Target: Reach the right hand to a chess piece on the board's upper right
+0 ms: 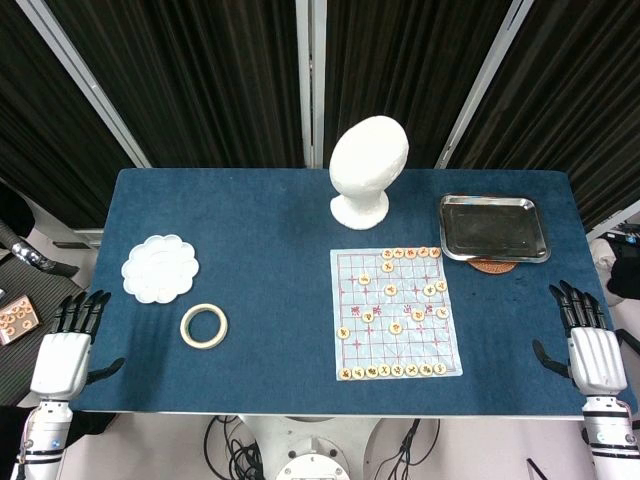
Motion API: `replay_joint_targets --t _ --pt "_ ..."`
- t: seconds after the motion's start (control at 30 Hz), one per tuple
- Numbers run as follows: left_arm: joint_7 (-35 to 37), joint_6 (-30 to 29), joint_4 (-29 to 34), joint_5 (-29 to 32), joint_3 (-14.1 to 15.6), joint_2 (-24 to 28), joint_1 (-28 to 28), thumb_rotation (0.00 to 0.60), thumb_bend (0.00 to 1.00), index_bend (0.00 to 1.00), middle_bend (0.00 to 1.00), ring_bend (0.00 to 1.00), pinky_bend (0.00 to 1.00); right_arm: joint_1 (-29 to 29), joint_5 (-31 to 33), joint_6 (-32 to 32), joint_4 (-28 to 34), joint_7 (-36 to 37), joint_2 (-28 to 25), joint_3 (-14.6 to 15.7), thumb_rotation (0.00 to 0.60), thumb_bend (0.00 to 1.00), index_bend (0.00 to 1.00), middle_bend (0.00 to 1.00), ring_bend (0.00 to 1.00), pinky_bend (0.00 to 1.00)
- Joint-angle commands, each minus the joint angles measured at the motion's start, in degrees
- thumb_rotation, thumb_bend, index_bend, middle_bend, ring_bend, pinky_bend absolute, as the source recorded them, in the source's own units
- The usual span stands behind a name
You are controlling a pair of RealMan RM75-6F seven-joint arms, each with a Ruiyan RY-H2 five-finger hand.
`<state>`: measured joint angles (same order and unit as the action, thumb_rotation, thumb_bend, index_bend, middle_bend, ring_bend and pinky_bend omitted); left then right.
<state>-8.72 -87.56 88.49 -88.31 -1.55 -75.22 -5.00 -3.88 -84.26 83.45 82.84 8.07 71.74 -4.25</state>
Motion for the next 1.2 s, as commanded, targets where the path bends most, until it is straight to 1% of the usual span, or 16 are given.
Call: replay_joint_targets --t 0.03,0.23,0.4,0.6,0.8,0.97,1.1,1.2 --pt "-0.11 -0.09 0.11 -0.05 0.06 0.06 0.08 0.6 0.05 0.02 0.06 0.0 0.0 -0.15 -0.21 -0.03 -0.02 0.01 0.06 -0.01 0.6 0.24 0.0 0.0 0.0 0.0" --pt "-0.32 -0.95 0.8 -0.78 0.3 0.42 0.44 0.6 0.05 0.02 0.06 0.0 0.0 -0.84 -1.01 -0.03 0.03 -0.45 0.31 -0.2 0.6 0.24 0.0 0.0 0.0 0.0" --pt "-0.34 -1.35 0.82 -1.11 0.74 0.26 0.89 0.6 0.05 0.02 0.06 0.0 0.0 -2.64 -1.23 -1.9 1.06 -2.0 -0.39 -0.79 0.6 0.24 0.0 0.0 0.0 0.0" --pt "0.4 -1.94 -0.03 -1.07 0.95 -0.08 1.51 0.6 0.05 0.02 0.06 0.0 0.0 -7.47 -0.52 -7.58 2.97 -7.39 -1.21 -2.52 0.6 0.23 0.0 0.0 0.0 0.0" --pt "1.3 -2.59 -1.12 -1.36 1.16 -0.72 2.03 0.6 0.05 0.02 0.06 0.0 0.0 -13.96 3.31 -16.1 3.13 -14.19 0.33 -5.05 0.6 0.23 0.03 0.0 0.0 0.0" --pt "2.12 -3.23 -1.64 -1.47 1.04 -0.61 2.4 0.6 0.05 0.02 0.06 0.0 0.0 -18.48 7.75 -22.09 0.76 -19.46 3.68 -6.36 0.6 0.23 0.05 0.0 0.0 0.0" --pt "2.89 -3.12 -2.16 -1.59 1.16 -0.52 2.47 0.6 0.05 0.02 0.06 0.0 0.0 -21.44 11.4 -26.57 -2.36 -21.57 6.63 -6.73 0.6 0.23 0.07 0.0 0.0 0.0" --pt "3.54 -3.08 -2.58 -1.56 1.13 -0.49 2.52 0.6 0.05 0.02 0.06 0.0 0.0 -22.75 12.71 -28.0 -4.11 -21.98 8.35 -6.84 0.6 0.23 0.09 0.0 0.0 0.0"
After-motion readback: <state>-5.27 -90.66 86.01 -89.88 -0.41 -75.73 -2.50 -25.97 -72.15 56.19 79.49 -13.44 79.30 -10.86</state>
